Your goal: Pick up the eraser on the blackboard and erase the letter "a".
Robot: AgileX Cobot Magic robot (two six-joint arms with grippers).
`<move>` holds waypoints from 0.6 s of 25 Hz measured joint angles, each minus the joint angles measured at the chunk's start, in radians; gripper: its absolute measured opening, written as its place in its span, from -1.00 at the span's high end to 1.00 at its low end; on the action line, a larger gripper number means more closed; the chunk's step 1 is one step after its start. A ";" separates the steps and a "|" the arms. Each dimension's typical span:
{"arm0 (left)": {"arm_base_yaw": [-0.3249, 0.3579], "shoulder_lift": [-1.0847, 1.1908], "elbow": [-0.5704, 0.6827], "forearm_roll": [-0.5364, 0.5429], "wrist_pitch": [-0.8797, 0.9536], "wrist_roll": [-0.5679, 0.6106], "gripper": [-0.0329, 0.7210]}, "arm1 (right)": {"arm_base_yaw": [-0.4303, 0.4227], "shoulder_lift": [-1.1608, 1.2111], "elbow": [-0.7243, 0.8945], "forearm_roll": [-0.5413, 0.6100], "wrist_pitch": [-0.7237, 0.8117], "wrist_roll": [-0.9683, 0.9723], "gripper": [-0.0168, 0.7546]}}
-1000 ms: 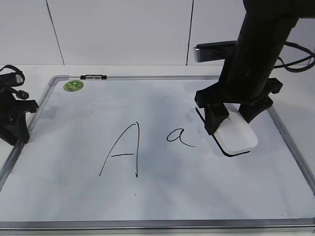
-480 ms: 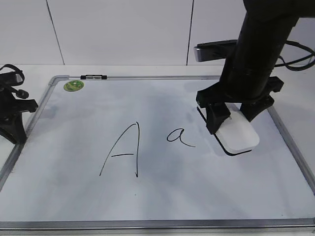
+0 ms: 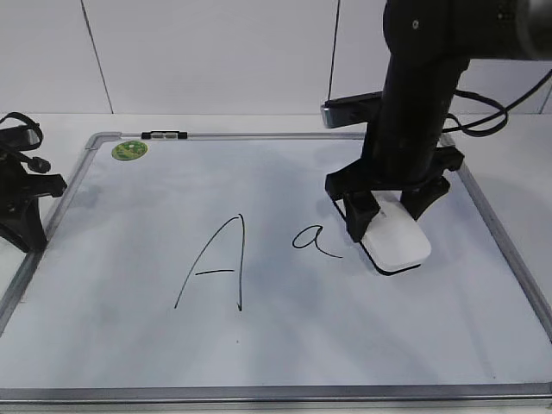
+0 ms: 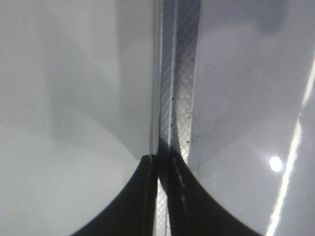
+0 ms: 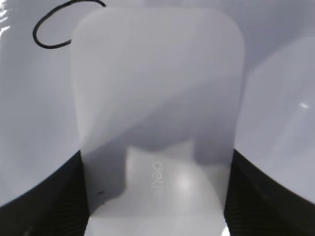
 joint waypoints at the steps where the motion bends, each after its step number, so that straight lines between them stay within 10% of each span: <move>1: 0.000 0.000 0.000 0.000 0.000 0.000 0.88 | 0.000 0.016 -0.011 0.002 0.000 0.000 -0.47; 15: 0.000 0.000 0.000 0.000 0.000 0.001 0.88 | 0.000 0.194 -0.130 0.019 -0.002 0.000 -0.47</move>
